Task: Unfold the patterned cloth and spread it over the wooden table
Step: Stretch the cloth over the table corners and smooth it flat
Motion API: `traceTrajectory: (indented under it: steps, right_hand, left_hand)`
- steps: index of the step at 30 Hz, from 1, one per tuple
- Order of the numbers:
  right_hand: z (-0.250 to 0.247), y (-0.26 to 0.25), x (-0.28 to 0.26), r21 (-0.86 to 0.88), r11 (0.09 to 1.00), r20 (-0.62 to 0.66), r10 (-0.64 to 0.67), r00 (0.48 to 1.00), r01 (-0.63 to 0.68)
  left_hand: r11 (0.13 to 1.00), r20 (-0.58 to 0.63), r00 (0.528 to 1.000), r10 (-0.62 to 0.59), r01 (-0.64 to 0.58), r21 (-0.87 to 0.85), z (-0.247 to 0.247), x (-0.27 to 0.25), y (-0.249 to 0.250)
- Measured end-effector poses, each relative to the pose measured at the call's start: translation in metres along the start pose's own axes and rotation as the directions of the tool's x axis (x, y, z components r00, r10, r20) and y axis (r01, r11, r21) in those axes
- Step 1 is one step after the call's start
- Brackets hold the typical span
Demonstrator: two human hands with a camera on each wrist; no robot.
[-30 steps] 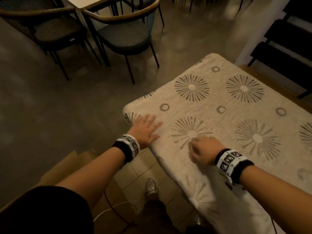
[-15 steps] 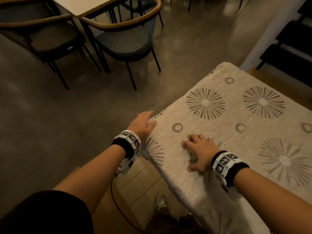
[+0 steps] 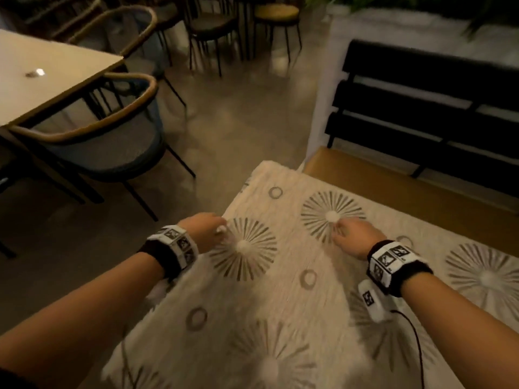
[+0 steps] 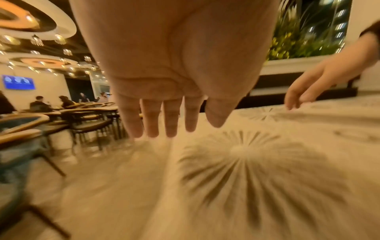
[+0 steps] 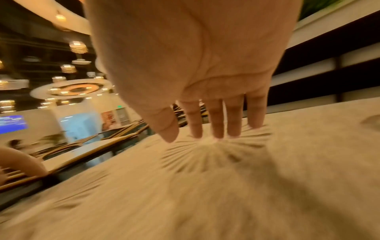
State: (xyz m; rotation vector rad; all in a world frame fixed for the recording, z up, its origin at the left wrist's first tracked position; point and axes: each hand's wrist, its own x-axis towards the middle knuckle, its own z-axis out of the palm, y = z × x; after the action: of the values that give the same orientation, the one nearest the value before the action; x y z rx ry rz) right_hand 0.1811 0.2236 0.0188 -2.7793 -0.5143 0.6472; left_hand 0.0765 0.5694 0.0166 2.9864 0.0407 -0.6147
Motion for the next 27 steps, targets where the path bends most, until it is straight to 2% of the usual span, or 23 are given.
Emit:
traceTrajectory:
  steps: [2,4,7,9,11,13,16,18,19,20,21,22,23,25,26,27]
  right_hand:
    - [-0.009,0.033,0.018,-0.065,0.984,-0.123,0.154,0.98,-0.163]
    - [-0.012,0.056,0.032,-0.069,0.957,-0.077,0.276,0.958,-0.281]
    - [-0.01,0.073,0.047,-0.026,0.951,0.041,0.31,0.95,-0.309]
    - [-0.006,0.08,0.055,0.0,0.944,0.058,0.329,0.943,-0.33]
    - [-0.001,0.082,0.059,0.01,0.936,0.069,0.352,0.934,-0.353]
    - [0.0,0.084,0.061,0.014,0.932,0.08,0.36,0.929,-0.362]
    - [-0.003,0.08,0.061,0.038,0.923,0.088,0.378,0.922,-0.382]
    - [-0.005,0.076,0.058,0.049,0.918,0.088,0.388,0.917,-0.394]
    - [-0.005,0.075,0.057,0.053,0.919,0.084,0.387,0.918,-0.392]
    - [-0.006,0.074,0.056,0.047,0.92,0.082,0.384,0.92,-0.389]
    - [-0.007,0.072,0.055,0.028,0.923,0.083,0.38,0.921,-0.383]
    - [-0.009,0.071,0.055,-0.001,0.928,0.087,0.37,0.925,-0.371]
    - [-0.01,0.069,0.057,-0.029,0.934,0.092,0.356,0.93,-0.355]
    - [-0.015,0.062,0.062,-0.071,0.959,0.099,0.28,0.955,-0.273]
    - [-0.017,0.058,0.065,-0.074,0.974,0.113,0.221,0.969,-0.213]
    - [-0.018,0.056,0.066,-0.061,0.984,0.13,0.176,0.976,-0.169]
  left_hand:
    - [0.988,-0.042,0.989,0.14,-0.143,-0.059,-0.009,0.05,0.041]
    - [0.98,0.016,0.98,0.197,-0.197,-0.019,-0.019,0.096,0.086]
    - [0.956,0.01,0.957,0.289,-0.289,0.043,-0.032,0.149,0.154]
    - [0.946,-0.005,0.946,0.325,-0.325,0.02,-0.038,0.182,0.185]
    - [0.954,0.091,0.951,0.296,-0.298,0.013,-0.041,0.204,0.194]
    - [0.967,0.182,0.959,0.218,-0.238,0.092,-0.05,0.222,0.176]
    - [0.974,0.16,0.986,0.05,-0.084,0.211,-0.063,0.236,0.101]
    - [0.966,0.227,0.968,-0.11,0.051,0.252,-0.071,0.233,0.048]
    - [0.944,0.212,0.959,-0.189,0.118,0.307,-0.074,0.235,0.031]
    - [0.906,0.14,0.958,-0.25,0.181,0.383,-0.078,0.236,0.02]
    - [0.899,0.031,0.971,-0.239,0.209,0.386,-0.079,0.237,0.022]
    - [0.926,-0.067,0.983,-0.169,0.181,0.332,-0.077,0.24,0.031]
    - [0.959,-0.109,0.992,-0.064,0.092,0.268,-0.071,0.245,0.048]
    - [0.969,-0.005,0.982,0.188,-0.185,0.165,-0.056,0.243,0.096]
    - [0.957,0.082,0.961,0.265,-0.273,0.102,-0.043,0.241,0.115]
    - [0.952,0.13,0.949,0.289,-0.299,0.065,-0.035,0.236,0.129]
